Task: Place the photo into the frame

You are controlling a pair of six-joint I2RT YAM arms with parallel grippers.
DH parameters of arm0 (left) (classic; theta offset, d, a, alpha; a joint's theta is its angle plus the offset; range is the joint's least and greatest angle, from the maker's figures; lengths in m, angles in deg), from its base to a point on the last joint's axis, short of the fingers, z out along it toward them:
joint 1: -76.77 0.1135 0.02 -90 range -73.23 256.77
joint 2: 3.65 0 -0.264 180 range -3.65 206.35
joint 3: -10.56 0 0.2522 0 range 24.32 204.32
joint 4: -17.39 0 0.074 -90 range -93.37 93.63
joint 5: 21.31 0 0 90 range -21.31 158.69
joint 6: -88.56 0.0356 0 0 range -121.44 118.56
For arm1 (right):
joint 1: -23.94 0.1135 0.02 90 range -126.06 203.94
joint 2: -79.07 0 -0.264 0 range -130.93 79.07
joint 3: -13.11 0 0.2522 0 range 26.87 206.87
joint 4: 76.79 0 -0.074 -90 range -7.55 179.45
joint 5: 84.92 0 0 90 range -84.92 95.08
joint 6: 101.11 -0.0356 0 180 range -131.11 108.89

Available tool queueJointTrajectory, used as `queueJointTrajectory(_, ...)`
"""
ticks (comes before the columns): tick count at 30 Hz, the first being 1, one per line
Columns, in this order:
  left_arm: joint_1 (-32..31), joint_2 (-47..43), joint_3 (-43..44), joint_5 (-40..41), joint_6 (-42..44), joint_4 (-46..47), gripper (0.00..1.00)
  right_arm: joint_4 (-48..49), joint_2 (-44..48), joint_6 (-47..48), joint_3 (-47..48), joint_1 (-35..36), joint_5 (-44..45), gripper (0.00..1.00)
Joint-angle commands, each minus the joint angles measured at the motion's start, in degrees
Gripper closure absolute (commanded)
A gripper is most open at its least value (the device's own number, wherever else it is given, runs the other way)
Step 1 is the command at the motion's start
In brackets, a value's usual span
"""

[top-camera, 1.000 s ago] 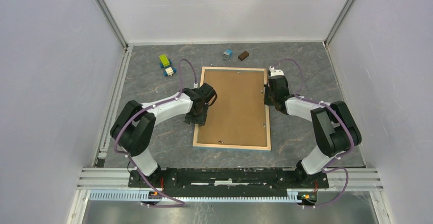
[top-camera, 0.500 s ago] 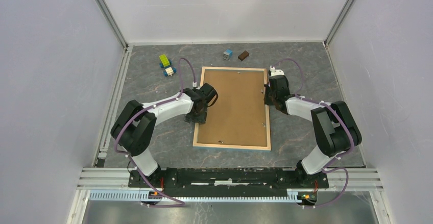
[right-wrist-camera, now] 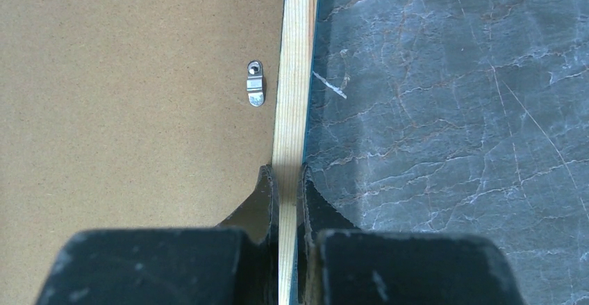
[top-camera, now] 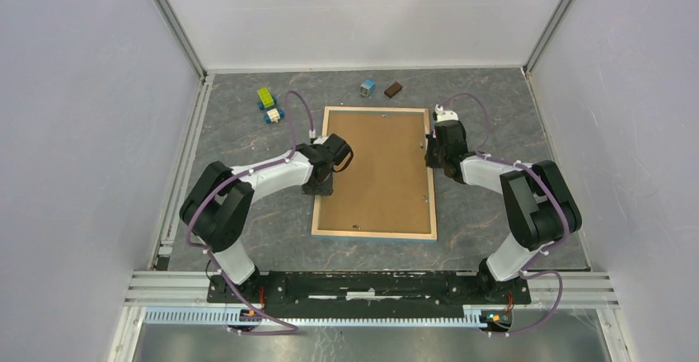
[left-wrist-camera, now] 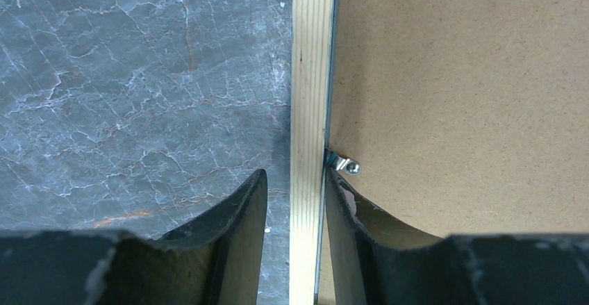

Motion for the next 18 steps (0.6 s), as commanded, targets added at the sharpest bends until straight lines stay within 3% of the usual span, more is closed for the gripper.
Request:
queueJointTrajectory(1,-0.06,4.10,-3.51,1.54,-3.66,5.06,0.56,-3.67,-3.22,1.98,-0.54,0.35,-3.57,1.00)
queueJointTrajectory(8,-0.72,-3.38,-6.36,-1.28,-3.51,0.65,0.49,-4.07,-4.08,2.26,0.08,0.32,-4.13,1.00)
queueJointTrajectory(14,-0.72,-7.23,-4.09,-3.88,-5.79,-1.49,0.25,-3.71,-4.50,2.14,0.12,0.24,-5.33,1.00)
queueJointTrajectory(18,-0.57,-5.12,-0.97,-1.21,-9.86,-1.04,0.20,-3.40,-4.49,1.98,-0.01,0.26,-5.64,1.00)
